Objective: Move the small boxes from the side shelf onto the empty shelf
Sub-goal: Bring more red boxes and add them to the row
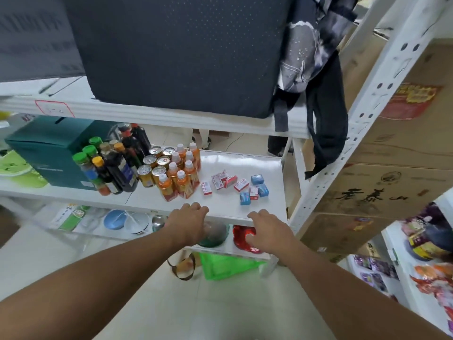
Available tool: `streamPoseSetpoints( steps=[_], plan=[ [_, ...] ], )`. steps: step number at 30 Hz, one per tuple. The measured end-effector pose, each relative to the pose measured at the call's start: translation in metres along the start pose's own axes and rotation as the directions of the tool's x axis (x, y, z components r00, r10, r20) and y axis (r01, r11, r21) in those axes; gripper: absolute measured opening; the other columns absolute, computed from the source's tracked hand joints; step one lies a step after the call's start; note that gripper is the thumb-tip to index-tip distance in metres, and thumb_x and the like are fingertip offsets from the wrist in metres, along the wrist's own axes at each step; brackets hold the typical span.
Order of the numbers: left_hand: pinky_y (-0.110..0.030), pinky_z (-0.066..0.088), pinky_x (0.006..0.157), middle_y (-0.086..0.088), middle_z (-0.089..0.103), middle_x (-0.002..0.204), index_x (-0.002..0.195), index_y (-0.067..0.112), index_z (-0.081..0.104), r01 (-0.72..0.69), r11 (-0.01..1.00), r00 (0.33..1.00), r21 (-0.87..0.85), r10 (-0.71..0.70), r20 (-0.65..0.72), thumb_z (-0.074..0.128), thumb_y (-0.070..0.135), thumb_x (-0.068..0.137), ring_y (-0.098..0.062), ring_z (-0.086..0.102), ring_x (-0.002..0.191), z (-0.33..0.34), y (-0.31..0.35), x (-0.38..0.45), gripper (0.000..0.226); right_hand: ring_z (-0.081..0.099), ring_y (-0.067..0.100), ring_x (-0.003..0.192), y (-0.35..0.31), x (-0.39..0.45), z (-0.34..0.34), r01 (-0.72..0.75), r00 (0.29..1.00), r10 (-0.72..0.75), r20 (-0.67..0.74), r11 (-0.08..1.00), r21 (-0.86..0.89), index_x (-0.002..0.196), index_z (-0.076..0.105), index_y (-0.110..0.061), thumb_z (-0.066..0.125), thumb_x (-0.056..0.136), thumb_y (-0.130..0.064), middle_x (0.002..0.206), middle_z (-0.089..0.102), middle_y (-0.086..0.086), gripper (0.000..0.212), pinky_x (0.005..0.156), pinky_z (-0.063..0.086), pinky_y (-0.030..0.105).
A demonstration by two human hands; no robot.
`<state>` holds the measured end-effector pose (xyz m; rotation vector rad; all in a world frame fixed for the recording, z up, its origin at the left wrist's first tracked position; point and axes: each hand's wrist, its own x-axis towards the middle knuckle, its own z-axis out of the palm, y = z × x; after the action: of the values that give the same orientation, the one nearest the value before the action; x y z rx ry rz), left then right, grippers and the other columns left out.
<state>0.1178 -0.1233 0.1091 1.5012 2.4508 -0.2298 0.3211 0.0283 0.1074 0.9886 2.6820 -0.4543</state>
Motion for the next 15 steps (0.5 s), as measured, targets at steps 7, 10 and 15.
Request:
streamPoseSetpoints(
  steps=[7, 10, 15],
  plan=[
    [-0.047, 0.052, 0.103, 0.000, 0.053, 0.155, 0.157, 0.032, 0.044, 0.034, 0.995, 0.999, 0.097, -0.034, -0.002, 0.050, 0.053, 0.103, -0.027, 0.051, 0.137, -0.018, 0.014, 0.036, 0.059, 0.056, 0.027, 0.124, 0.031, 0.050, -0.006, 0.154, 0.988, -0.155, -0.018, 0.987, -0.035, 0.151, 0.047, -0.029, 0.063, 0.092, -0.043, 0.139, 0.054, 0.003, 0.062, 0.093, 0.056, 0.047],
    [-0.048, 0.053, 0.103, -0.003, 0.052, 0.155, 0.157, 0.030, 0.043, 0.078, 0.992, 0.996, 0.096, -0.081, 0.028, 0.047, 0.052, 0.103, -0.027, 0.051, 0.135, -0.011, 0.018, 0.045, 0.058, 0.054, 0.029, 0.129, 0.034, 0.073, -0.008, 0.190, 0.982, -0.190, -0.008, 0.981, -0.028, 0.151, 0.047, -0.028, 0.065, 0.092, -0.045, 0.145, 0.053, 0.004, 0.064, 0.095, 0.056, 0.048],
    [-0.048, 0.053, 0.101, -0.003, 0.054, 0.151, 0.154, 0.029, 0.045, 0.110, 0.991, 0.993, 0.075, -0.112, 0.029, 0.049, 0.051, 0.103, -0.028, 0.052, 0.133, -0.009, 0.013, 0.057, 0.056, 0.056, 0.030, 0.127, 0.024, 0.101, -0.014, 0.222, 0.975, -0.222, 0.001, 0.974, -0.051, 0.152, 0.046, -0.027, 0.063, 0.095, -0.047, 0.141, 0.054, 0.004, 0.062, 0.091, 0.056, 0.047]
  ],
)
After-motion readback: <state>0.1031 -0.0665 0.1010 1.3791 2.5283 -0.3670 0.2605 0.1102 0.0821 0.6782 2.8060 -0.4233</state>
